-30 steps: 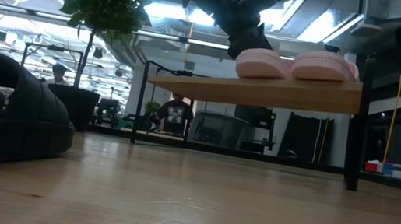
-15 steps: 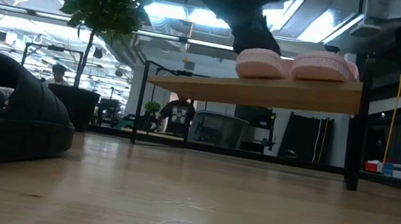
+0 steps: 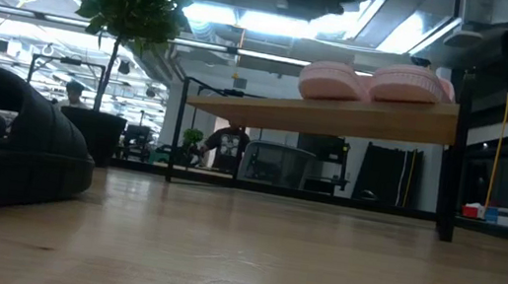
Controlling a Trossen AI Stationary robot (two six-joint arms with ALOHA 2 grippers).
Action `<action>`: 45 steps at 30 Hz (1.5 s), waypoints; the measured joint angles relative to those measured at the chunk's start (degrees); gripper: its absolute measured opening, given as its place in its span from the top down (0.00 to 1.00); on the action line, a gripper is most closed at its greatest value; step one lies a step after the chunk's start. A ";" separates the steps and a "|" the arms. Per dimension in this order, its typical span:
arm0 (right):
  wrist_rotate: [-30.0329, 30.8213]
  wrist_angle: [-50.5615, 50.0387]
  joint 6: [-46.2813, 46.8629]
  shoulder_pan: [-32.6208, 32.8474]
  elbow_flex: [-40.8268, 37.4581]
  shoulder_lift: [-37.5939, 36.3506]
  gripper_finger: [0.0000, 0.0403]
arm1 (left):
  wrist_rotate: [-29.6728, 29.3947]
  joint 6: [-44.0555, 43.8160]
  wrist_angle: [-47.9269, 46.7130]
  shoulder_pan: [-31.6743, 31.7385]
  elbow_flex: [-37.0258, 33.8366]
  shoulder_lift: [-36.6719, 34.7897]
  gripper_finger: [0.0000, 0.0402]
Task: Pick and place slides into the shelf
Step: Put the right black slide on the shelf
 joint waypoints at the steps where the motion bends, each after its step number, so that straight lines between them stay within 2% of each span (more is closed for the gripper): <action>1: 0.00 -0.14 0.12 -0.01 0.00 0.00 0.99 | 0.42 -0.58 -1.04 -0.17 0.02 -1.35 0.70; 7: 0.00 -0.22 0.01 0.00 0.00 0.00 0.99 | 4.25 -8.36 -14.73 -0.45 -0.02 -9.18 0.70; 10: 0.00 -0.17 -0.93 -0.01 0.00 0.00 0.99 | 8.22 -11.89 -21.86 -0.66 -0.86 -12.76 0.70; 14: 0.00 0.27 -2.54 0.00 0.01 0.00 0.99 | 9.53 -12.87 -23.20 -3.24 -6.08 -17.23 0.70; 21: 0.00 0.79 -2.81 0.00 0.04 0.00 0.99 | 0.03 -17.41 -17.32 -9.46 -21.32 -26.73 0.70; 30: 0.08 3.40 -5.78 -0.11 0.07 0.00 0.99 | -2.74 -24.22 -5.56 -16.97 -42.08 -39.73 0.70; 35: 1.99 4.20 -4.90 -1.20 2.23 0.07 0.99 | -5.27 -27.31 -2.10 -21.61 -49.04 -44.79 0.70; 38: 2.29 0.69 -3.20 -1.81 5.78 1.95 0.99 | -6.11 -29.16 -0.97 -24.92 -52.42 -46.52 0.70; 42: 2.09 -4.35 -2.81 -2.17 11.72 6.88 0.99 | -13.29 -30.03 2.97 -29.97 -56.85 -47.57 0.70; 45: 2.10 -6.60 -3.80 -2.27 15.54 10.09 0.99 | -14.88 -33.53 4.22 -33.19 -58.88 -47.78 0.70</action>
